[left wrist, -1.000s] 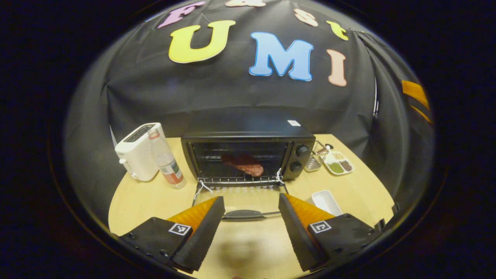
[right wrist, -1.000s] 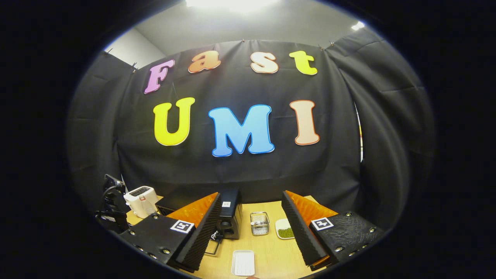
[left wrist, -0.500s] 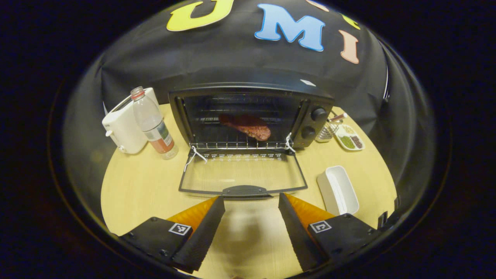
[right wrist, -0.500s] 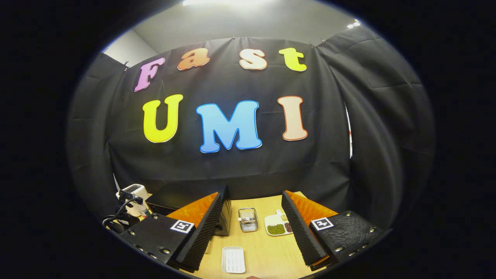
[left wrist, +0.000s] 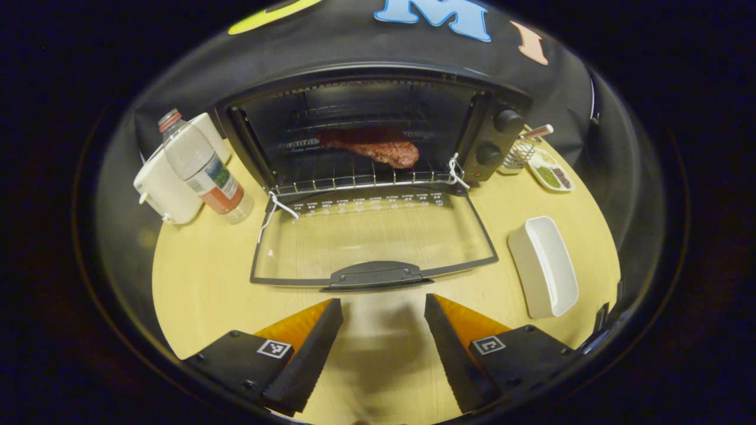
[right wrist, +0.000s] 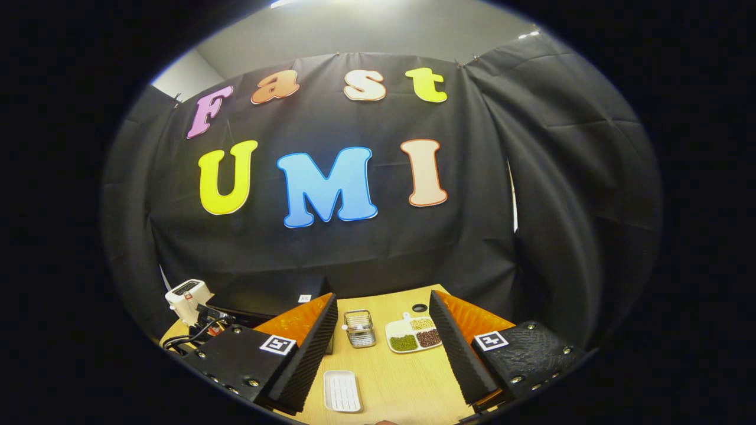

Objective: Open the electric oven with the left hand, put the food in, and close the electric oven.

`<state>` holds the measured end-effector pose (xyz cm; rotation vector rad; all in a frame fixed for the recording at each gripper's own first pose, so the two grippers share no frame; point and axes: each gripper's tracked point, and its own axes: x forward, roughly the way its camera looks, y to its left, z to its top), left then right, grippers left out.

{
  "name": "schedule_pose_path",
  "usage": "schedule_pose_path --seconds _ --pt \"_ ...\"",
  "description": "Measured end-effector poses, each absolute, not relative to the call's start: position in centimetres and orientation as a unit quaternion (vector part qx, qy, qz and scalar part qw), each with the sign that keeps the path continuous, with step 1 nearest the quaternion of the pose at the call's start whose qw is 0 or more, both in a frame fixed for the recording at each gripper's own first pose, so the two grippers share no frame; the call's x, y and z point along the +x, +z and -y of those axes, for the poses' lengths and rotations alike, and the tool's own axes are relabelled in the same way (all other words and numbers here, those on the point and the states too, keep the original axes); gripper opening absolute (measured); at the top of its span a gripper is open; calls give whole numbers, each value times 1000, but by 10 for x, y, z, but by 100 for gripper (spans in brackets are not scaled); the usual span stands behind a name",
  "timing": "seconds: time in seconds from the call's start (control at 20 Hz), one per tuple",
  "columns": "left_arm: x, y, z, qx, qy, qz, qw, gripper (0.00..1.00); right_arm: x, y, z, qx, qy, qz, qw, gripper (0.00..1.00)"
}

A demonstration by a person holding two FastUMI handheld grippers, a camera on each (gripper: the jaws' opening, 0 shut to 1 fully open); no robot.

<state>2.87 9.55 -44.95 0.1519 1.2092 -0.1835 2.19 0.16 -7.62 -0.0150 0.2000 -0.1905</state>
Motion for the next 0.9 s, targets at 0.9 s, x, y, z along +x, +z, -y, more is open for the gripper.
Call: schedule_pose_path --seconds 0.9 --pt "37 -488 -109 65 -72 -612 784 95 22 -82 2 -2 -99 -117 988 94"
